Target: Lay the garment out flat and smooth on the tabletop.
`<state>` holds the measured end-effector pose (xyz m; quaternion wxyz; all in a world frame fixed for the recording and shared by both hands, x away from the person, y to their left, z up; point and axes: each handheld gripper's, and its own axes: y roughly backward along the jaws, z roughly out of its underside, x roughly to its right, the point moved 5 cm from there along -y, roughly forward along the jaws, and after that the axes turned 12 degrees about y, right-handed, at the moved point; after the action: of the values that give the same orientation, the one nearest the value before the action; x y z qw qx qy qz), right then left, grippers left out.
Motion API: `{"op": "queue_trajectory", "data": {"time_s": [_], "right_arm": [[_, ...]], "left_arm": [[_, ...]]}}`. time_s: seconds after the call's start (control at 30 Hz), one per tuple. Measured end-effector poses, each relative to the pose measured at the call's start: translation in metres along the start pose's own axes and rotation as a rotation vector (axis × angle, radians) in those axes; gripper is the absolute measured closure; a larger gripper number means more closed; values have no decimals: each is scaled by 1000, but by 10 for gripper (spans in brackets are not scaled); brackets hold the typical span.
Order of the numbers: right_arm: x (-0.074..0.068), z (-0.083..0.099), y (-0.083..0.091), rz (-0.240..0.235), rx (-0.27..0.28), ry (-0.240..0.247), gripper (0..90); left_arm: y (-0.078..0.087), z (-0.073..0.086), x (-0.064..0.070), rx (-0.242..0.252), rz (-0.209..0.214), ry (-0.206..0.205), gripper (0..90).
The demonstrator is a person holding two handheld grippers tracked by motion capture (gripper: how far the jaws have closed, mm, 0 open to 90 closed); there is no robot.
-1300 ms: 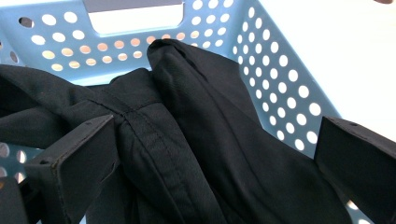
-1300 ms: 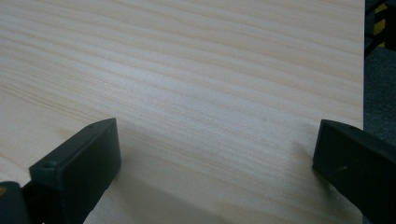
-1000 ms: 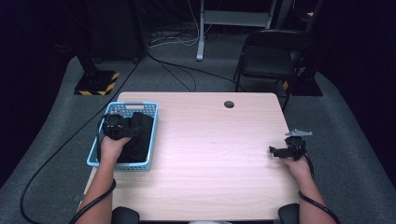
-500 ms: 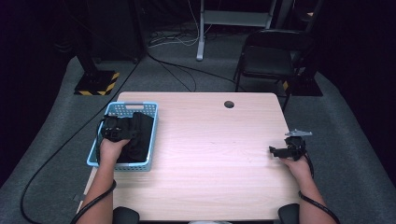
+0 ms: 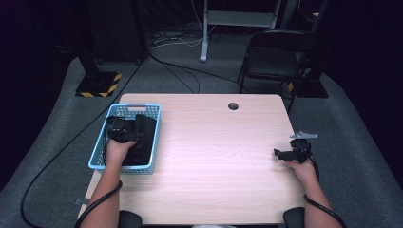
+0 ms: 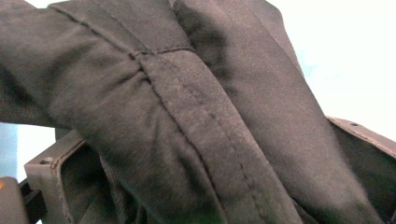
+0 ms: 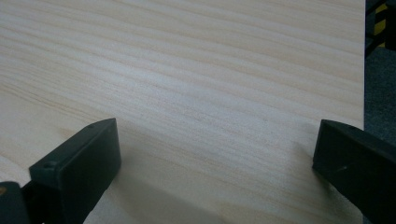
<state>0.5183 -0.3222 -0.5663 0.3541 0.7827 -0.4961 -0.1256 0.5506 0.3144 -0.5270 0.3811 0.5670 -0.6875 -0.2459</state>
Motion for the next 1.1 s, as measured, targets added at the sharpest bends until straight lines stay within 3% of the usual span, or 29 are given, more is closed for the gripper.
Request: {"op": "queue_trajectory", "data": {"time_s": [1.1], "right_arm": [[0,0,0,-1,1,1,0]], "left_arm": [[-16,4,-3,-49,-69,-38,0]]}}
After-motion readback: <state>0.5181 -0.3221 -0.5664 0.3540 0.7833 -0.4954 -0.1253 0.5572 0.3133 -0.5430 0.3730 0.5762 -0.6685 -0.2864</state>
